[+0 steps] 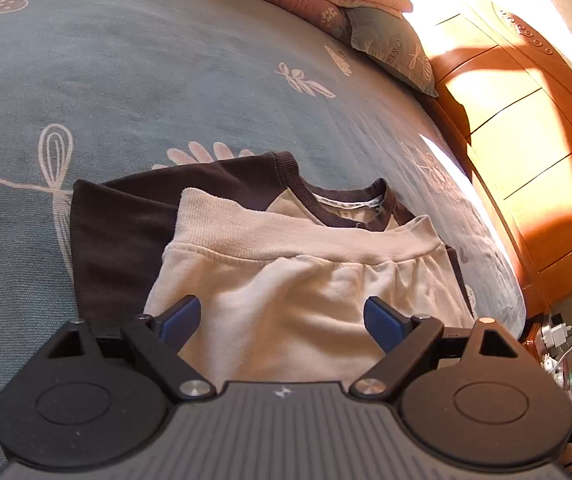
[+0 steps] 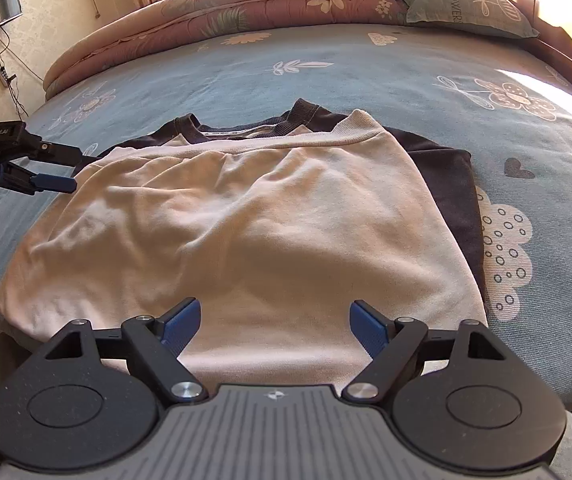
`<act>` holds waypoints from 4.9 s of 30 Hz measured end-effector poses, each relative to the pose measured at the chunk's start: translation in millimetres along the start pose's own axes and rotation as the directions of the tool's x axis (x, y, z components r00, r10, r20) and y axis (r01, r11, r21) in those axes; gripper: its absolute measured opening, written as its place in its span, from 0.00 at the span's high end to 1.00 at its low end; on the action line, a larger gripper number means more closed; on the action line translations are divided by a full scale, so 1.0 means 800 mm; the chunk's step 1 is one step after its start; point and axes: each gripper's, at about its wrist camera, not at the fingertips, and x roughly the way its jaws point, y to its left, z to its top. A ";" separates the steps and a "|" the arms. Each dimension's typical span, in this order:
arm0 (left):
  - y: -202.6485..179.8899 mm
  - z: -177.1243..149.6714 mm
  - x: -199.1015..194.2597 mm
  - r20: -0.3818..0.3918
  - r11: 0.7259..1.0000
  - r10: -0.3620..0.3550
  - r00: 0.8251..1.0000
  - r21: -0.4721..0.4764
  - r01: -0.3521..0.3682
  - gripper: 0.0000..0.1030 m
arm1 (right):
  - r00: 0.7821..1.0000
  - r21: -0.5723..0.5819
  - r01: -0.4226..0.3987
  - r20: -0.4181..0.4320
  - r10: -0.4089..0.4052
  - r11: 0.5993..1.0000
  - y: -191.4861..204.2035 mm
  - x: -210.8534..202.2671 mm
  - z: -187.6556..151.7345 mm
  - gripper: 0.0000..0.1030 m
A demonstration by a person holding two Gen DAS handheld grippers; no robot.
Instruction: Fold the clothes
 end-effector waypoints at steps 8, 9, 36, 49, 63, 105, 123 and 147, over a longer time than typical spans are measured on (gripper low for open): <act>0.009 0.014 -0.028 -0.013 1.000 0.021 1.000 -0.007 -0.021 0.13 | 0.997 -0.047 -0.079 0.020 0.080 0.996 0.026 -0.002 0.026 0.15; 0.017 0.015 -0.037 -0.001 1.000 0.011 1.000 -0.023 -0.011 0.13 | 0.995 -0.065 -0.092 0.022 0.093 0.994 0.034 0.000 0.030 0.15; 0.139 0.037 0.015 0.029 0.905 -0.317 0.948 -0.291 0.311 0.23 | 0.993 -0.179 -0.117 -0.048 0.110 0.977 0.091 0.035 0.044 0.15; 0.132 0.047 0.034 -0.030 0.913 -0.347 0.937 -0.242 0.330 0.28 | 0.993 -0.184 -0.119 -0.040 0.113 0.976 0.092 0.033 0.047 0.15; 0.157 0.026 0.045 -0.122 0.892 -0.350 0.929 -0.346 0.291 0.86 | 0.992 -0.174 -0.122 -0.032 0.118 0.977 0.089 0.028 0.044 0.15; 0.082 0.023 0.025 -0.118 0.994 -0.022 0.993 -0.105 0.010 0.87 | 0.924 -0.916 0.380 0.381 -0.017 0.124 0.387 0.080 -0.116 0.21; 0.085 0.022 0.025 -0.113 0.992 -0.030 0.993 -0.128 0.015 0.87 | 0.892 -0.876 0.453 0.444 -0.090 0.165 0.401 0.105 -0.106 0.21; 0.088 0.019 0.024 -0.099 0.988 -0.047 0.994 -0.150 0.032 0.87 | 0.908 -0.855 0.419 0.390 -0.154 0.305 0.405 0.127 -0.099 0.74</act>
